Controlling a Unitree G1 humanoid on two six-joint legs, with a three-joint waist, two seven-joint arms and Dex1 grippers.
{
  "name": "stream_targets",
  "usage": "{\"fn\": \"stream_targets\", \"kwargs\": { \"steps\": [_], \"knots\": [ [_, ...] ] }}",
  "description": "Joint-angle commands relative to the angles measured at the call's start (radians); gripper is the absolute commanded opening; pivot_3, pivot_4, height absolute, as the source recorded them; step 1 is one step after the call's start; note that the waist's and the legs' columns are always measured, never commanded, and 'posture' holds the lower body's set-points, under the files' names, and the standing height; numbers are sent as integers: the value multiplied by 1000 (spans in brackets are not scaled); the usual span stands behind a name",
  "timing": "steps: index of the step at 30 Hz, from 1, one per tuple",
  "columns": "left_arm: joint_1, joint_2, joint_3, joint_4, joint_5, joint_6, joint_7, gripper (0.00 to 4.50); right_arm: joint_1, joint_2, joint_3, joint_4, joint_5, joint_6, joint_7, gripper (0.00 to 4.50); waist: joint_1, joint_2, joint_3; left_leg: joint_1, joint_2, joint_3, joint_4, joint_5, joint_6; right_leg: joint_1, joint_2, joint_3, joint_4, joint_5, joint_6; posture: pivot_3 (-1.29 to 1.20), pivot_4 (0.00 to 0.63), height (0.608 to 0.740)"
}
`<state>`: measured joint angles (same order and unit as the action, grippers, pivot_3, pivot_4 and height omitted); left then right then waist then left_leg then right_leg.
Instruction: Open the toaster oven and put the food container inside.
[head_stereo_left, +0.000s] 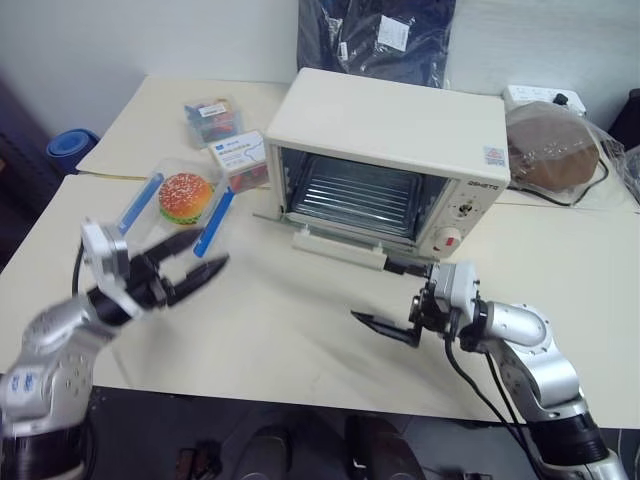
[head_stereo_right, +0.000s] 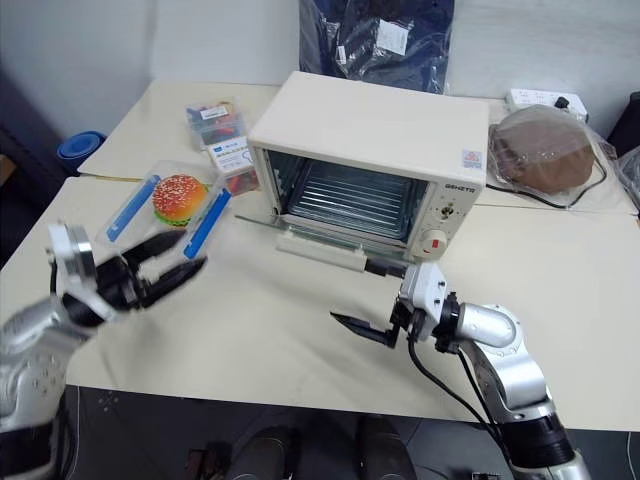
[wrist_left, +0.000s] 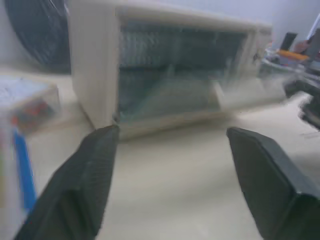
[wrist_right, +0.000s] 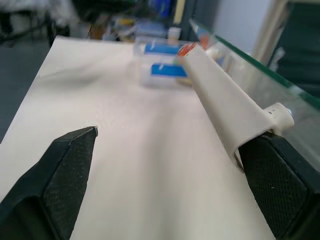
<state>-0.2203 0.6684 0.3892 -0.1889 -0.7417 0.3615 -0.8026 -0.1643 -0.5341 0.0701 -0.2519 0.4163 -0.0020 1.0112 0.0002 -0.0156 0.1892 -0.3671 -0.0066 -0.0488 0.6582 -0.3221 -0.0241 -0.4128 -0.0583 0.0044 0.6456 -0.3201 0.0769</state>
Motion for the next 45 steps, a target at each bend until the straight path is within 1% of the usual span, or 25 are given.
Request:
{"fn": "stream_targets", "kwargs": {
  "steps": [1, 3, 6, 9, 11, 13, 16, 18, 21, 23, 26, 29, 32, 33, 35, 36, 38, 39, 40, 41, 43, 45],
  "knots": [
    [-162, 24, -76, 94, 87, -17, 2, 2483, 5, -13, -13, -17, -9, -52, 24, 4500, -1, 0, 0, 1, -1, 0, 0, 0, 0, 1, 0, 1, 0, 0, 0, 0, 150, 740],
    [-260, 8, -133, 165, 128, -13, -8, 1886, 4, -14, -16, -11, -12, -58, 23, 4500, -4, 0, 0, 2, -1, 1, 0, 0, 0, 1, 0, 1, 0, 0, 1, 0, 150, 740],
    [-388, -25, -216, 304, 220, -73, -29, 932, 4, -15, -21, -8, -18, -61, 16, 4500, -6, 0, 0, 1, -1, 3, 0, 2, -3, 0, 1, 2, 0, 0, 1, 0, 150, 740],
    [-454, -55, -282, 389, 265, -122, -105, 106, 21, -17, -30, -13, -21, -60, 5, 4500, -5, 0, 0, -2, 0, 3, 2, 2, -3, -1, 1, 1, 0, 1, 1, 0, 150, 740],
    [-458, -59, -312, 388, 259, -102, -168, 43, 56, -26, -46, -24, -19, -63, 1, 4500, -4, 0, 0, -2, 0, 4, 2, 2, -3, -1, 1, 1, 0, 1, 2, 0, 150, 740],
    [-449, -54, -335, 378, 277, -105, -196, 43, 111, -34, -71, -38, -1, -73, 8, 4500, -1, 0, 0, -3, 0, 4, 2, 2, -3, -1, 1, 2, 0, 1, 2, 0, 150, 740],
    [-403, -35, -360, 346, 314, -129, -232, 43, 224, -44, -128, -51, 25, -109, 23, 4500, 0, 0, 0, -3, 0, 3, 3, 2, -3, -1, 1, 2, 0, 1, 2, 0, 150, 740],
    [-362, -27, -369, 340, 353, -154, -219, 43, 304, -54, -179, -41, 27, -140, 24, 4500, -1, 0, 0, -2, -1, 3, 3, 2, -3, -1, 0, 3, -1, 1, 2, 0, 150, 740],
    [-295, -22, -383, 296, 385, -161, -208, 43, 377, -68, -257, -17, 35, -175, 27, 4500, -4, 0, 0, 0, -1, 4, 3, 1, -1, 1, 0, 4, 0, 1, 2, 0, 150, 740],
    [-257, -23, -402, 267, 425, -171, -189, 43, 385, -69, -298, 3, 41, -190, 20, 4500, -4, 0, 0, 1, 0, 4, 4, -1, 1, 1, 1, 4, 1, 1, 2, 0, 150, 740],
    [-215, -37, -426, 238, 464, -170, -162, 43, 360, -73, -329, 21, 43, -187, 10, 4500, -3, 0, 0, 2, 0, 4, 4, -1, 1, 2, 0, 4, 2, 1, 2, 0, 150, 740],
    [-184, -71, -430, 230, 508, -184, -88, 43, 292, -51, -345, 23, 44, -147, -67, 4500, -2, 0, 0, 2, 0, 4, 4, 0, 1, 2, 0, 4, 2, 1, 2, 0, 150, 740],
    [-154, -91, -422, 203, 506, -176, -66, 43, 245, -34, -332, 24, 14, -153, -116, 4500, -1, 0, 0, 1, 0, 3, 4, 0, 1, 1, 0, 4, 2, 1, 2, 0, 150, 740],
    [-126, -102, -401, 168, 473, -152, -56, 220, 226, -34, -316, 15, 35, -131, -109, 4500, -1, 0, 0, 1, 0, 3, 4, 0, 0, 1, 0, 3, 2, 1, 2, 0, 150, 740],
    [-36, -131, -315, 38, 330, -75, -40, 667, 195, -48, -287, -31, 151, -32, -62, 4500, -6, 0, 0, 1, 0, 3, 4, 0, 0, 1, 0, 3, 1, 1, 2, 0, 150, 740],
    [5, -140, -271, -22, 288, -77, -32, 948, 178, -53, -278, -48, 197, -8, -30, 4500, -7, 0, 0, 0, 0, 4, 4, 0, -1, 1, 0, 4, 1, 1, 2, 0, 150, 740],
    [82, -141, -186, -123, 230, -47, 10, 1608, 139, -37, -277, -53, 204, -37, -18, 4500, -9, 0, 0, -1, 1, 3, 4, 0, -1, 0, 0, 4, 0, 1, 2, 0, 150, 740],
    [141, -138, -113, -176, 180, -11, 43, 1891, 127, -33, -272, -49, 194, -61, -1, 4500, -9, 0, 0, -1, 1, 3, 4, 0, -1, 0, 0, 4, 0, 1, 2, 0, 150, 740],
    [207, -133, -31, -222, 157, 25, 89, 2210, 114, -30, -264, -44, 184, -82, 14, 4500, -8, 0, 0, -1, 1, 3, 4, 0, 0, 0, 0, 4, 0, 1, 2, 0, 150, 740],
    [252, -130, 23, -254, 141, 48, 122, 2552, 107, -28, -258, -40, 178, -94, 28, 4500, -8, 0, 0, 0, 1, 2, 4, -1, 0, 1, 0, 3, 0, 1, 2, 0, 150, 740],
    [393, -136, 168, -284, 110, 61, 145, 3136, 76, -23, -230, -23, 170, -120, 70, 4500, -8, 0, 0, 1, 2, 2, 4, -2, 1, 2, 0, 4, 0, 1, 2, 0, 150, 740],
    [521, -171, 313, -273, 60, 68, 169, 3813, 46, -12, -196, -7, 167, -140, 107, 4500, -10, 0, 0, 2, 2, 3, 3, -2, 2, 2, 0, 4, 0, 1, 2, 0, 150, 740]
  ]
}}
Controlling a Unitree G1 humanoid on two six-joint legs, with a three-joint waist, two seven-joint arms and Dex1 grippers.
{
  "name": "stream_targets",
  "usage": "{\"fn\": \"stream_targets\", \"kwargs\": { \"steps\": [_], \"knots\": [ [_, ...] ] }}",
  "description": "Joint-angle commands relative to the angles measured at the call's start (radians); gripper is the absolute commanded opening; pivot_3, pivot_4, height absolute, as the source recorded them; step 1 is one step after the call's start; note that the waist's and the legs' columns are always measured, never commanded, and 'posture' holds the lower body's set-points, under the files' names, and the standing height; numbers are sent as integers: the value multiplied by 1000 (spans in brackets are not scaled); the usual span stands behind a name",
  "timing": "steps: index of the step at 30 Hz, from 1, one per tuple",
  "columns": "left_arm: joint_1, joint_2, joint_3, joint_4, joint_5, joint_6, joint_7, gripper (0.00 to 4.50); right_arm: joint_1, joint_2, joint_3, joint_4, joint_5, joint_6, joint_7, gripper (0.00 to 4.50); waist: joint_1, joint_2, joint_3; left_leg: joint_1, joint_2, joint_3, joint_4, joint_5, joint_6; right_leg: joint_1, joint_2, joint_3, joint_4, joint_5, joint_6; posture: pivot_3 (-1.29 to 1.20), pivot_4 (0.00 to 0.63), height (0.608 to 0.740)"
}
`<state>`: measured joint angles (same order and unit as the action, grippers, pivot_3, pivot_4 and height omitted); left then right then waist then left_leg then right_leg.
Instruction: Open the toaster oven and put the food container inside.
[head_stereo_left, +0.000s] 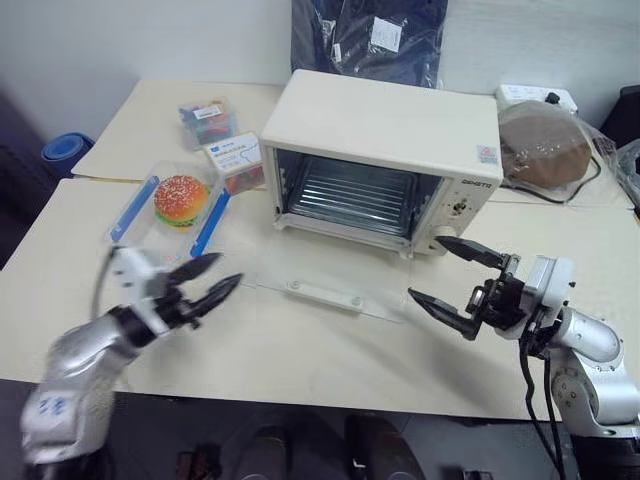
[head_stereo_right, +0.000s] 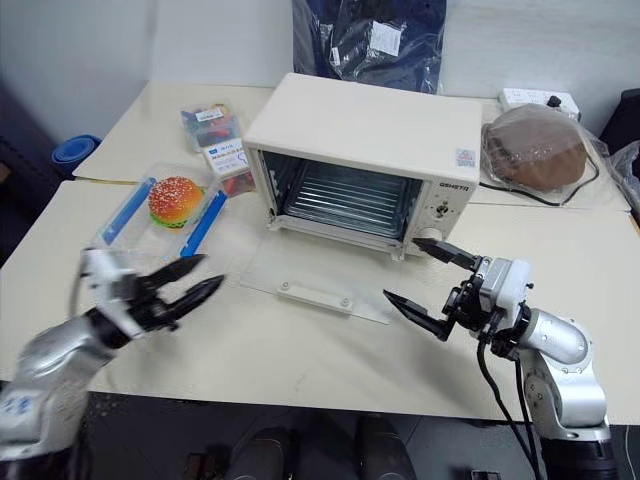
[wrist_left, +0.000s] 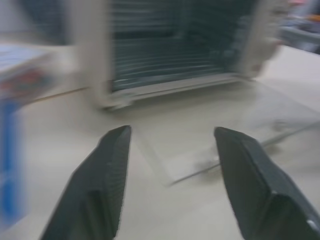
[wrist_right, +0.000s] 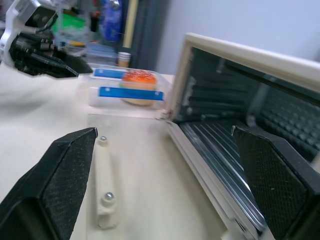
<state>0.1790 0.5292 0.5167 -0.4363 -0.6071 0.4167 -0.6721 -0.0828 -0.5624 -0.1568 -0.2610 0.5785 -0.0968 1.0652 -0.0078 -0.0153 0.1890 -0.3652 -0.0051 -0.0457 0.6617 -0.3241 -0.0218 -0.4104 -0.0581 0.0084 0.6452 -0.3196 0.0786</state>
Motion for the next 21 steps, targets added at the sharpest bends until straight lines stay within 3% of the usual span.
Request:
{"fn": "stream_targets", "kwargs": {
  "steps": [1, 2, 7, 14, 21],
  "knots": [
    [173, -48, 242, -11, -95, 16, 51, 4054, -48, 21, 46, 9, 3, -51, 68, 4500, -2, 0, 0, 0, 0, 0, 0, 0, 0, 0, 0, 0, 0, 0, 0, 0, 150, 740],
    [210, -60, 283, -1, -112, 21, 64, 4389, -59, 26, 56, 16, 2, -60, 82, 4500, 1, 0, 0, 0, 0, 0, 0, 0, 1, 0, 0, 0, -1, 0, 0, 0, 150, 740],
    [260, -74, 387, -16, -195, 188, 286, 4450, -111, 49, 78, 67, -21, -111, 112, 4500, 26, -1, 0, 0, -1, -2, 1, -2, 3, 3, -2, -2, -2, 0, 0, 0, 150, 740],
    [1, 38, 369, -10, -552, 419, 581, 4450, -131, 43, 88, 129, -52, -144, 146, 4500, 28, -3, -1, -1, -2, -3, 1, -2, 2, 2, -2, -3, -2, 0, 0, 0, 150, 740],
    [-256, 195, 257, 222, -704, 708, 959, 4450, -140, 53, 102, 176, -83, -190, 146, 4500, -1, -2, -1, 0, -1, -2, 0, 1, -4, 0, 0, -1, 1, 0, 0, 0, 150, 740]
  ]
}}
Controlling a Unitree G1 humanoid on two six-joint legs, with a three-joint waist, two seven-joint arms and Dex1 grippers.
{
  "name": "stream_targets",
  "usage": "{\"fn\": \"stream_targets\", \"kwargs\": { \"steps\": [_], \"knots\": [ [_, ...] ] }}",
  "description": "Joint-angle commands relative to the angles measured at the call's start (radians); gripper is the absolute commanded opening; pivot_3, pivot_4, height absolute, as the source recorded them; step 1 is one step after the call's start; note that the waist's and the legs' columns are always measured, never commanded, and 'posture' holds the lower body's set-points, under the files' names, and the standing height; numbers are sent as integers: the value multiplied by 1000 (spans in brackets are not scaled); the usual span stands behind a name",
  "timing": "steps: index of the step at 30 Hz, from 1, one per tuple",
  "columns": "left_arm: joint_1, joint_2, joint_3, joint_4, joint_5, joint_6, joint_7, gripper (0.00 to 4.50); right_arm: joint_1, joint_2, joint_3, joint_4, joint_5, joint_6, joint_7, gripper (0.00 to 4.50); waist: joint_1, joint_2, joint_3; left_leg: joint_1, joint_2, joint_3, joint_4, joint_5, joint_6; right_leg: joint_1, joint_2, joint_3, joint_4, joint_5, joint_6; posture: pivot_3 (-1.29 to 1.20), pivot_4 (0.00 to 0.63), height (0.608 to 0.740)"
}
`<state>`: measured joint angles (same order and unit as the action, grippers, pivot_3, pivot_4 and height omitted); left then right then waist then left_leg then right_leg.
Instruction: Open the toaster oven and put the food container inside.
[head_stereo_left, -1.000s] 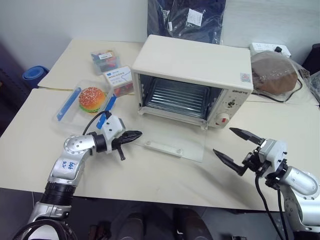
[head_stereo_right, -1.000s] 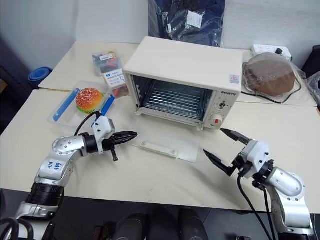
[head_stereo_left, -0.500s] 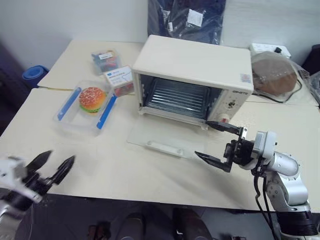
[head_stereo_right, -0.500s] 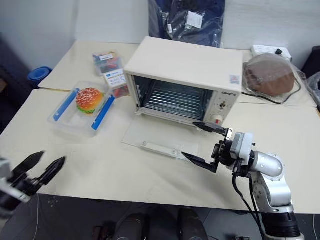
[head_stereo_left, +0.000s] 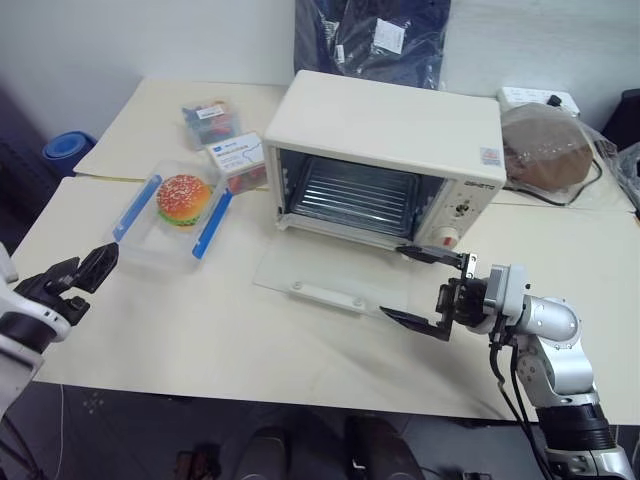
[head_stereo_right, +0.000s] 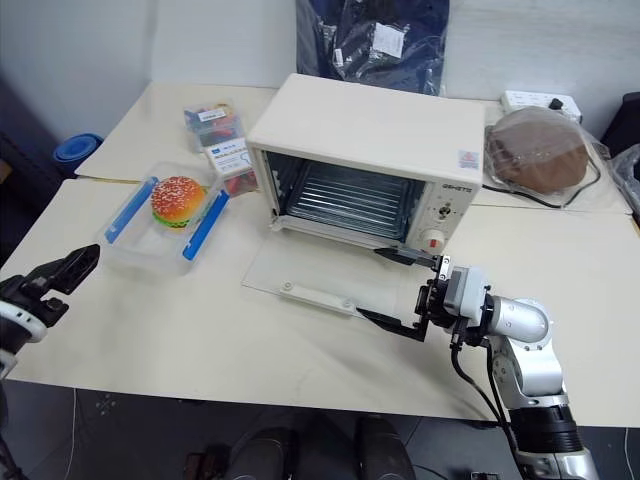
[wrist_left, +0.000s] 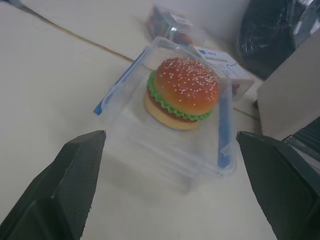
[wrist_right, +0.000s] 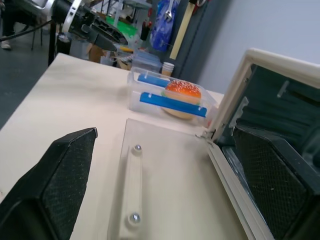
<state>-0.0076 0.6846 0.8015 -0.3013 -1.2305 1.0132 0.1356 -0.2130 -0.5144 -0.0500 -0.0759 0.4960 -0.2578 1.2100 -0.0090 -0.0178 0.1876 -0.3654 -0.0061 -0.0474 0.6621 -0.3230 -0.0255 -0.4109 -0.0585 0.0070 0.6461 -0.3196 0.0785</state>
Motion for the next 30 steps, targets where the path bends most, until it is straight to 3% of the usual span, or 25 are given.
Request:
{"fn": "stream_targets", "kwargs": {
  "steps": [1, 9, 13, 22, 26, 30],
  "knots": [
    [-111, 43, -43, 121, -110, 134, 201, 4450, -10, 6, -4, -8, -2, -33, 0, 4500, 0, 0, 0, 0, 0, 0, 0, 0, 0, 0, 0, 0, 0, 0, 0, 0, 150, 740],
    [-331, 33, -82, 332, -184, 187, 394, 4450, 23, 11, 0, -28, -12, -48, -21, 4500, 3, -1, 0, -2, -1, 0, 0, 1, -3, -1, 0, 0, 0, 0, 0, 0, 150, 740],
    [-367, 41, -62, 411, -242, 195, 490, 3647, 39, 13, 4, -38, -17, -50, -32, 4500, 5, -1, 0, -2, 0, 0, 1, 2, -4, -2, -1, 0, 0, 0, 0, 0, 150, 740],
    [-412, 120, -88, 516, -279, 239, 507, 963, 33, 28, 14, -27, -30, -57, -43, 4500, 3, -1, -1, -1, -1, 1, 1, 2, -4, -2, -1, 0, 2, 0, 0, 0, 150, 740],
    [-436, 152, -90, 559, -264, 241, 490, 226, 31, 30, 17, -18, -32, -63, -44, 4500, 5, -1, -1, -1, -1, 1, 1, 2, -5, -2, 0, 0, 2, 0, 0, 0, 150, 740],
    [-450, 204, -92, 586, -247, 266, 447, 225, 36, 29, 19, -14, -35, -67, -45, 4500, 3, -1, -1, -2, -1, 0, 1, 2, -5, -3, 0, 0, 2, 0, 0, 0, 150, 740]
  ]
}}
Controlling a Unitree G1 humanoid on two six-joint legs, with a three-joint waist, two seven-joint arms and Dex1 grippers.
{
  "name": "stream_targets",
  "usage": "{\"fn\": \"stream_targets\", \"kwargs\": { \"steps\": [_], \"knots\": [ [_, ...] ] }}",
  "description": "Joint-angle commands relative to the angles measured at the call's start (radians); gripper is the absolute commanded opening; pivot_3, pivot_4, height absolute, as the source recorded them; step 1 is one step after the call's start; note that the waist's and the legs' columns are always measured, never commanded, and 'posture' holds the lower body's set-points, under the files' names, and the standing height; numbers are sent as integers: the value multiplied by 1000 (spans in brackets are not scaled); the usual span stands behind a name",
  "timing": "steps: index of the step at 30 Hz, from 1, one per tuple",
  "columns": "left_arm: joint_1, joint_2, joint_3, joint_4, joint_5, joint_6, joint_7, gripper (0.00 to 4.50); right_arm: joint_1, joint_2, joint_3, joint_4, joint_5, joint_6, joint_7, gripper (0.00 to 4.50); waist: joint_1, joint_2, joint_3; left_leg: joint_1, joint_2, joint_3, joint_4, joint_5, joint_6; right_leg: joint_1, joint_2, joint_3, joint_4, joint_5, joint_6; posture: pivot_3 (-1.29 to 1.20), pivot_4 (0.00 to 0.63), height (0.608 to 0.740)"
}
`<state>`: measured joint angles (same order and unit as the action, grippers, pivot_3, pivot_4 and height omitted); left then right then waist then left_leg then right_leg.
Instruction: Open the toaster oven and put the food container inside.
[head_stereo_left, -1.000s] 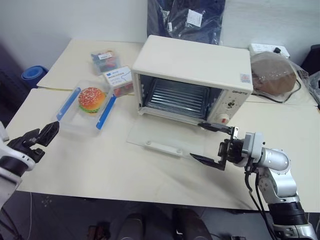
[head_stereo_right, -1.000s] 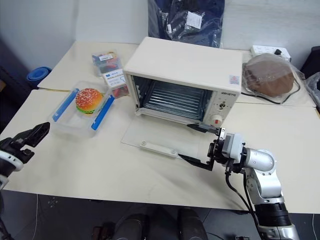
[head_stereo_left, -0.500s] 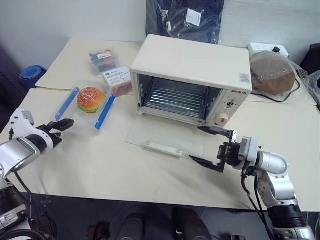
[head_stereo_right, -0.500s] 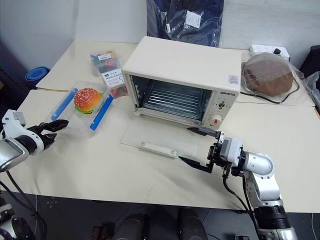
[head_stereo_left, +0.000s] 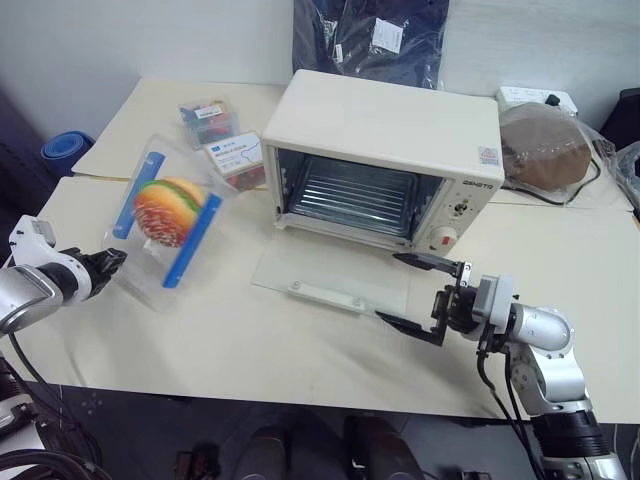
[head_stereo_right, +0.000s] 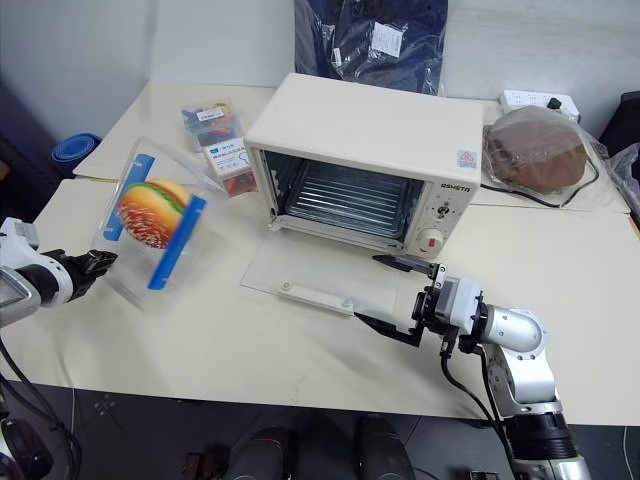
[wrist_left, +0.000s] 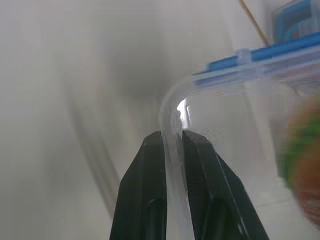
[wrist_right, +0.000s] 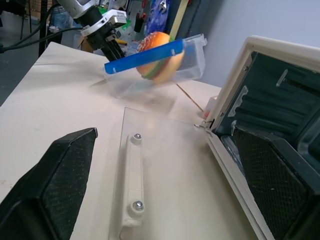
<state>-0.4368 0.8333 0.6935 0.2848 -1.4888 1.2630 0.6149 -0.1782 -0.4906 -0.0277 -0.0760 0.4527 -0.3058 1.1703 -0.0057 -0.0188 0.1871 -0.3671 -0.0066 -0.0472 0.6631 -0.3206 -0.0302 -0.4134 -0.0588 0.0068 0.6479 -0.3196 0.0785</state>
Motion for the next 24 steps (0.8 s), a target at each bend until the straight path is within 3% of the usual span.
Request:
{"fn": "stream_targets", "kwargs": {
  "steps": [1, 7, 11, 15, 24],
  "knots": [
    [-26, 81, 18, 12, 15, 30, -51, 225, 2, 4, -2, -13, 9, -18, -5, 4500, 0, 0, 0, 0, 0, 0, 0, 0, 0, 0, 0, 0, 0, 0, 0, 0, 150, 740],
    [-14, 310, -103, 2, 176, 138, -350, 225, 8, -4, -7, 1, 10, -19, 0, 4500, -4, 0, 0, -1, 0, 0, -1, 0, 0, -1, 0, 0, -1, 0, 0, 0, 150, 740],
    [-133, 416, -277, -47, 266, 178, -582, 225, 22, -24, -23, 20, 10, -19, 11, 4500, 7, 0, 0, -1, -1, -1, -1, 0, 0, 0, -1, -1, -1, 0, 0, 0, 150, 740],
    [-324, 379, -453, -105, 323, 250, -713, 225, 59, -42, -42, 10, 7, -17, 0, 4500, 13, 0, 0, -2, -2, -1, -1, 0, 0, 0, -2, -1, -2, 0, 0, 0, 150, 740],
    [-674, 81, -721, -53, 574, 269, -808, 225, 188, -61, -83, -86, -3, -7, -77, 4500, -5, 0, 0, -3, -2, 2, 0, 0, 1, -2, 0, 2, 6, 0, 1, 0, 150, 740]
  ]
}}
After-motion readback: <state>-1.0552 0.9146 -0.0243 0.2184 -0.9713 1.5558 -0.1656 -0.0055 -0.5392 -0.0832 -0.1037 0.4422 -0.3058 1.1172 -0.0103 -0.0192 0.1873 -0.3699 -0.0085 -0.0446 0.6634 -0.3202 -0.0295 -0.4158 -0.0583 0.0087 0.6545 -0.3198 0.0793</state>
